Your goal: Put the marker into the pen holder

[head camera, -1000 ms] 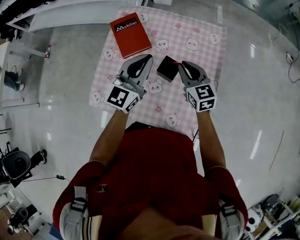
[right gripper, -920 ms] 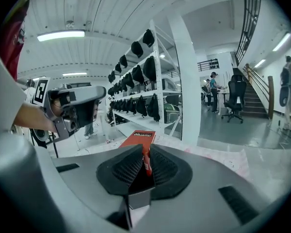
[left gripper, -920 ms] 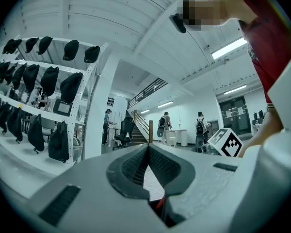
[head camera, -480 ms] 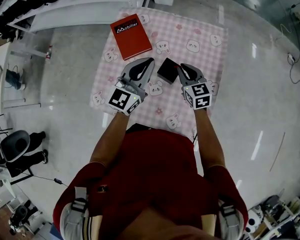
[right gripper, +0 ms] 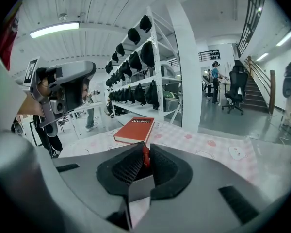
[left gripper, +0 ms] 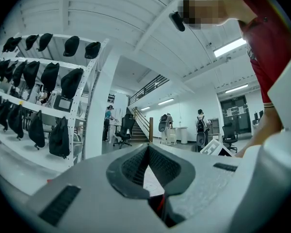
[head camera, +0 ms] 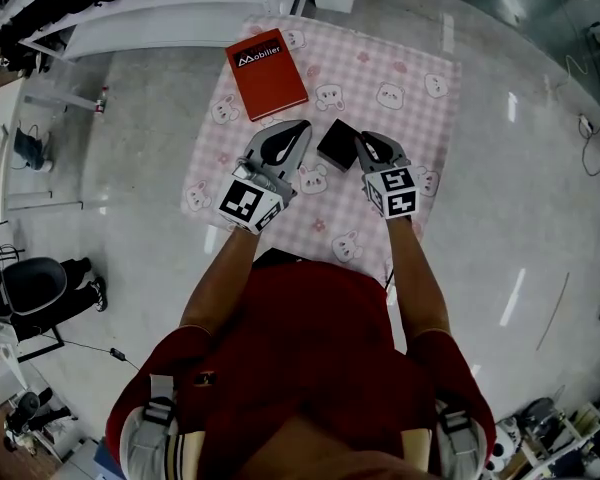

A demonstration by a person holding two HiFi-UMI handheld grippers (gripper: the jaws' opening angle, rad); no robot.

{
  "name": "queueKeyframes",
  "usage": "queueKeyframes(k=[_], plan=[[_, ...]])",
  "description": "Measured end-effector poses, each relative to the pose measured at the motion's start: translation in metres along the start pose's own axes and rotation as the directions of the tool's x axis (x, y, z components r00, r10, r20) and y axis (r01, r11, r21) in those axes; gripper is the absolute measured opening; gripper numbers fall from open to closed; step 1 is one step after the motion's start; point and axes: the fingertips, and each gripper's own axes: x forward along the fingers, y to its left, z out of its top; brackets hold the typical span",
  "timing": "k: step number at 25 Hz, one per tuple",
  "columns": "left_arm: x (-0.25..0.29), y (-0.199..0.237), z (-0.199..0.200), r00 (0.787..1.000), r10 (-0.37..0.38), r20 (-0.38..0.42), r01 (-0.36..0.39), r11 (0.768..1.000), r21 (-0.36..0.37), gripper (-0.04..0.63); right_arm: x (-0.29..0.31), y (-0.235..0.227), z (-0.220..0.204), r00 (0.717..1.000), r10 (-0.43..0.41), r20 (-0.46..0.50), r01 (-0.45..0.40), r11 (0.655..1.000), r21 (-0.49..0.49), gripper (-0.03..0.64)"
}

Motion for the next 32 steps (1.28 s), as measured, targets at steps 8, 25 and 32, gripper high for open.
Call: queueKeyframes(k=[8, 25, 32], plan=[[-0.002, 0.0, 0.0, 1.0, 0.013, -0.012, -0.013, 1.0, 0.002, 0.006, 0.005, -0.001, -0.006, 1.0, -0.001, -0.027, 0.0, 1.0, -0.011, 0.044], [-0.006, -0.002, -0.005, 0.999, 0.022, -0.025, -0.021, 1.0, 0.009, 0.006, 0.01, -0.002, -0.006, 1.0, -0.007, -0.007, 0.006, 1.0, -0.024, 0.099], [-0.008, -0.004, -0.002, 1.0, 0.015, -0.025, -0.015, 1.0, 0.011, 0.006, 0.001, 0.003, 0.011, 0.999, 0.001, 0.043, 0.0, 0.999, -0.037, 0.135]])
